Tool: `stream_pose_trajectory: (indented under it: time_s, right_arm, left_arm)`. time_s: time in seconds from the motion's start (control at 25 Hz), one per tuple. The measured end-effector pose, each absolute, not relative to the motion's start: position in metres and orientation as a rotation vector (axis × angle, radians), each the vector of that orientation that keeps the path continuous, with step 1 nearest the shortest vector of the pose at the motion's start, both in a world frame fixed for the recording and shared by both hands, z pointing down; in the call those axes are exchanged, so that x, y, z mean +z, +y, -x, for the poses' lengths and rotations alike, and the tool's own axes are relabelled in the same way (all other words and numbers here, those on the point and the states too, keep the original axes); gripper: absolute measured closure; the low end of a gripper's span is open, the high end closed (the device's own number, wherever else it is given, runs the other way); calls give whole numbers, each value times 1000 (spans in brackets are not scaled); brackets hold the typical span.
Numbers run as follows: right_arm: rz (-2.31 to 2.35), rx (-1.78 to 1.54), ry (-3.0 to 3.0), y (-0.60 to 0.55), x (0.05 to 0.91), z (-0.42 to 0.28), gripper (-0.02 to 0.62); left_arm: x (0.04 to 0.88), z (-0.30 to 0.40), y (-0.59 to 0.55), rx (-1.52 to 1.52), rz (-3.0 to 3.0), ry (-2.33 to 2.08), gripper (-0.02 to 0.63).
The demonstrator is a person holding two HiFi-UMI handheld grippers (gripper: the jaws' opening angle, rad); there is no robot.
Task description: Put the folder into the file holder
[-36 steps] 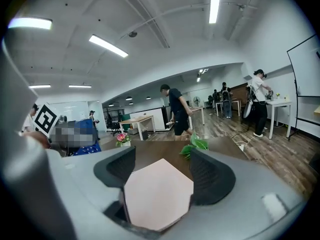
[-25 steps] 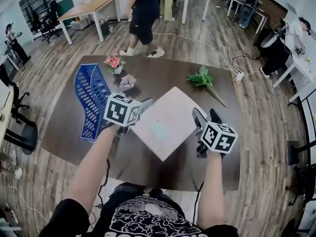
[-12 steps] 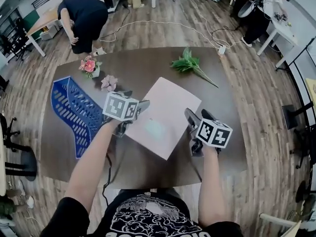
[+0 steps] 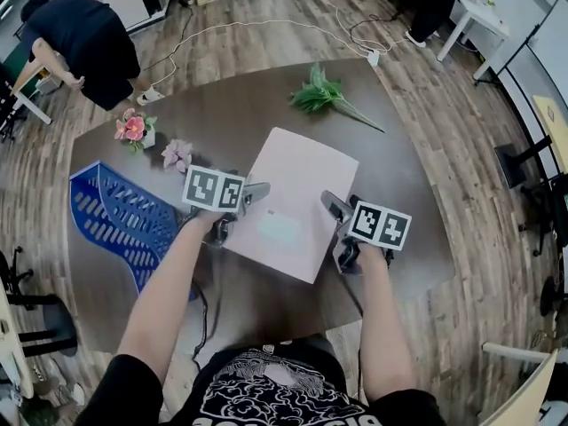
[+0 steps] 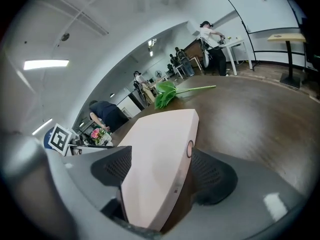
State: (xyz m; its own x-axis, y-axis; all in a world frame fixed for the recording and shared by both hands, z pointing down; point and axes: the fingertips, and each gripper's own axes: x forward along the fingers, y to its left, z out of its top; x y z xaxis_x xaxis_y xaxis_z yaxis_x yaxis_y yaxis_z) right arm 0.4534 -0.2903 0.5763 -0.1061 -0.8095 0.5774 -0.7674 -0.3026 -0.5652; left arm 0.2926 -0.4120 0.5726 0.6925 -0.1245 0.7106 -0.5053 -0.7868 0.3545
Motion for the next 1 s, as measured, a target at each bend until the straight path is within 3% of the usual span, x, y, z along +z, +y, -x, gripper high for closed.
stream_pose_trajectory:
  time_s: [1.0]
  right_arm:
    - [2070, -1572, 1744, -298, 606, -448, 233]
  left_arm:
    - [600, -311, -397, 927, -2294, -316, 221]
